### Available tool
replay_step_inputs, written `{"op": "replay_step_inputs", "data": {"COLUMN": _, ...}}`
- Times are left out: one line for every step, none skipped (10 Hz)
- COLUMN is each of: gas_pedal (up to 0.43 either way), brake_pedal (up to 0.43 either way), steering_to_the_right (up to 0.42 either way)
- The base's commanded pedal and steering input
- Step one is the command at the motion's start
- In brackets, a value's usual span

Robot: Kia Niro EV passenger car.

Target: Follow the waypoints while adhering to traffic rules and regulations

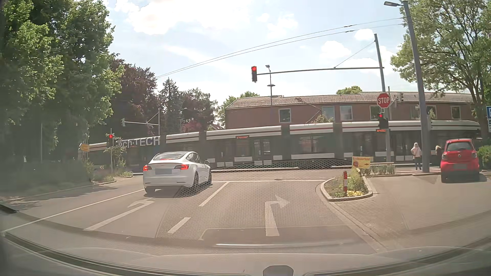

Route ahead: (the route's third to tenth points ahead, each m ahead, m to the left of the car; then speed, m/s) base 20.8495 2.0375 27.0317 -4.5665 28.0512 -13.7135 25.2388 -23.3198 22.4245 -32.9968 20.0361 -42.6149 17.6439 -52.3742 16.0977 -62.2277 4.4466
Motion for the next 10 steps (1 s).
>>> {"op": "replay_step_inputs", "data": {"gas_pedal": 0.000, "brake_pedal": 0.085, "steering_to_the_right": -0.005}}
{"op": "replay_step_inputs", "data": {"gas_pedal": 0.000, "brake_pedal": 0.085, "steering_to_the_right": -0.005}}
{"op": "replay_step_inputs", "data": {"gas_pedal": 0.000, "brake_pedal": 0.085, "steering_to_the_right": -0.006}}
{"op": "replay_step_inputs", "data": {"gas_pedal": 0.000, "brake_pedal": 0.079, "steering_to_the_right": -0.005}}
{"op": "replay_step_inputs", "data": {"gas_pedal": 0.000, "brake_pedal": 0.079, "steering_to_the_right": -0.005}}
{"op": "replay_step_inputs", "data": {"gas_pedal": 0.000, "brake_pedal": 0.079, "steering_to_the_right": -0.005}}
{"op": "replay_step_inputs", "data": {"gas_pedal": 0.000, "brake_pedal": 0.073, "steering_to_the_right": -0.005}}
{"op": "replay_step_inputs", "data": {"gas_pedal": 0.000, "brake_pedal": 0.073, "steering_to_the_right": -0.005}}
{"op": "replay_step_inputs", "data": {"gas_pedal": 0.000, "brake_pedal": 0.073, "steering_to_the_right": -0.004}}
{"op": "replay_step_inputs", "data": {"gas_pedal": 0.000, "brake_pedal": 0.067, "steering_to_the_right": -0.003}}
